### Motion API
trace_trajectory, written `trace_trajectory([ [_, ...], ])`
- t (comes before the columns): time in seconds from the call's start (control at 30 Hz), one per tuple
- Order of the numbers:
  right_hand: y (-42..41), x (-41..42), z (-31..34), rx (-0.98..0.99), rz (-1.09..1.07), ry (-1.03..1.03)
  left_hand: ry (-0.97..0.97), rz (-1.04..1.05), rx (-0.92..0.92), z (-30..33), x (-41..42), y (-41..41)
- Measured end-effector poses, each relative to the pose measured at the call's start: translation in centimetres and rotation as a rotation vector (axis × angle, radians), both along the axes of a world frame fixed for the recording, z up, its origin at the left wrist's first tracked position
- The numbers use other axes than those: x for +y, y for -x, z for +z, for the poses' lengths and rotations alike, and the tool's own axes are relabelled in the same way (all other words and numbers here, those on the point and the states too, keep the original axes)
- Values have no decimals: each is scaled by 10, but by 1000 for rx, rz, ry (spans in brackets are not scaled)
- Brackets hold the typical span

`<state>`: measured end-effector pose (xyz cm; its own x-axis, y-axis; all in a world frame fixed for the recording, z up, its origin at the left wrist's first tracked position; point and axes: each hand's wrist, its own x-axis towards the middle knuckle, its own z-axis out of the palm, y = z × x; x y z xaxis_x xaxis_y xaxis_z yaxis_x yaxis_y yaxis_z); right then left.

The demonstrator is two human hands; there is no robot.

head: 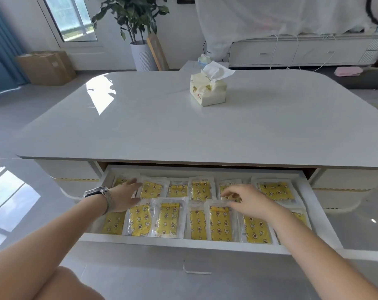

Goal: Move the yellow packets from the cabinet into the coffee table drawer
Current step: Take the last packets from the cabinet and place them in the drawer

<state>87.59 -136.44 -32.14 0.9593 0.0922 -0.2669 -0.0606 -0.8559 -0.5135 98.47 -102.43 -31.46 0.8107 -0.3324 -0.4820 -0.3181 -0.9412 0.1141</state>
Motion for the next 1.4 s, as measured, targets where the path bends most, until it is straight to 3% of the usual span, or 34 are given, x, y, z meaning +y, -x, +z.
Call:
trace_trajectory([
  [0.1,28,3,22,-106,-99,-133,183,-37,-32,42,-27,27],
  [0.2,75,15,34,-273,-200,-193,194,-164,-87,81,-51,66],
  [0.37,129,26,5,-675,-266,71,300,-152,-399,69,-67,138],
  [0.43,139,31,-8,-694,-279,166,365,-81,-475,44,-66,162],
  [0.57,146,40,-29,-689,-306,355,146,-22,-430,-1,-57,176],
  [0.67,143,39,-32,-659,-312,404,89,-59,-472,-11,-61,174],
  [0.97,121,36,-34,-674,-339,487,157,-51,-665,-26,-70,148],
  [1.4,52,13,-40,-712,-328,579,268,-14,-788,-29,-95,80],
])
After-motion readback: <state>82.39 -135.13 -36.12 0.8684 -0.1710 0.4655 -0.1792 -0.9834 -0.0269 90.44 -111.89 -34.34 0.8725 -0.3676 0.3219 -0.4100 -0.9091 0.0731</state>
